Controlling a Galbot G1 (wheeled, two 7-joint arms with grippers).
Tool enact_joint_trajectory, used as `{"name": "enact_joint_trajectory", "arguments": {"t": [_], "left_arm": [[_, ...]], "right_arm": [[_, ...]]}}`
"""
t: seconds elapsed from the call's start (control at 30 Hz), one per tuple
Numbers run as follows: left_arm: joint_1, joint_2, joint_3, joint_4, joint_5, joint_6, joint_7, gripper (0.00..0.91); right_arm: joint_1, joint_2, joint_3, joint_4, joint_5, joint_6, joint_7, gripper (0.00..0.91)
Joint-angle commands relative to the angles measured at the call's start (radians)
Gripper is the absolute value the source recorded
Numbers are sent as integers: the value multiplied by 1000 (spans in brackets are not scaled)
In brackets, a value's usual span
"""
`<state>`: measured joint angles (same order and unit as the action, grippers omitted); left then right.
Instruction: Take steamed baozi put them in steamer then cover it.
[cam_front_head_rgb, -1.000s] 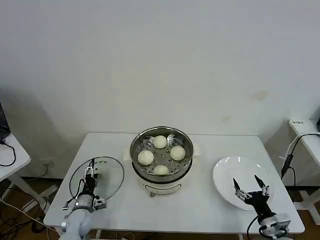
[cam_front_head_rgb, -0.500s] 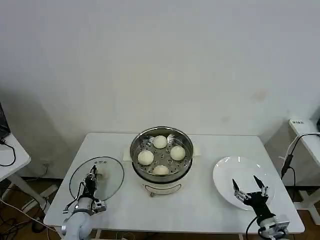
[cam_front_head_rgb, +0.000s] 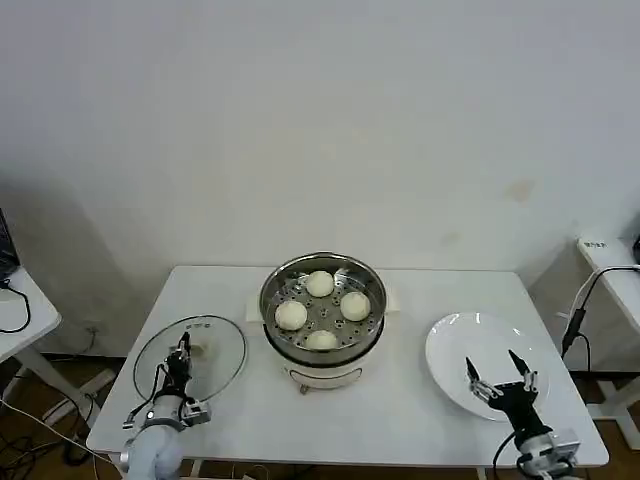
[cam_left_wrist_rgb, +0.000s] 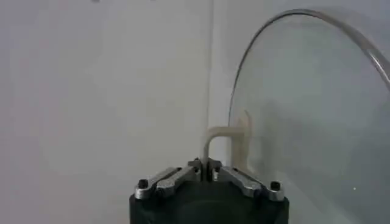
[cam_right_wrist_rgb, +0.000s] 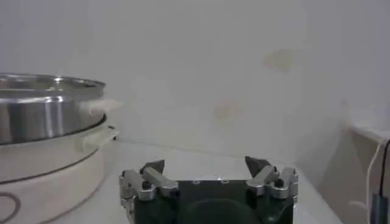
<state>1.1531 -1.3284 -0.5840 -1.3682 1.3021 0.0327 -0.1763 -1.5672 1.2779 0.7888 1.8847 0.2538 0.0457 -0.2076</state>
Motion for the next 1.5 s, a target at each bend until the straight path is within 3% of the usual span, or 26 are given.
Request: {"name": "enact_joint_trajectory", "arguments": {"t": [0.03,0.63,0.8,0.93,1.17,1.5], "left_arm": [[52,11,-17,-144,0,43,-18,0],[127,65,-54,-377,4,195,34,0],[114,59,14,-500,44,413,45,0],[74,24,79,-576,111,493,109,0],[-31,-55,262,-610,209,538,192,0],[-185,-82,471,-522,247,538,210,0]], "right_arm": [[47,-1,1,-10,-50,5,9,907],[145,2,24,-23,-5,-79,56,907],[143,16,27,-23,-11,-88,55,907],[147,30,38,-25,-12,-92,60,907],[123,59,60,-12,-32,-107,52,907],[72,72,45,31,-41,-132,48,907]]}}
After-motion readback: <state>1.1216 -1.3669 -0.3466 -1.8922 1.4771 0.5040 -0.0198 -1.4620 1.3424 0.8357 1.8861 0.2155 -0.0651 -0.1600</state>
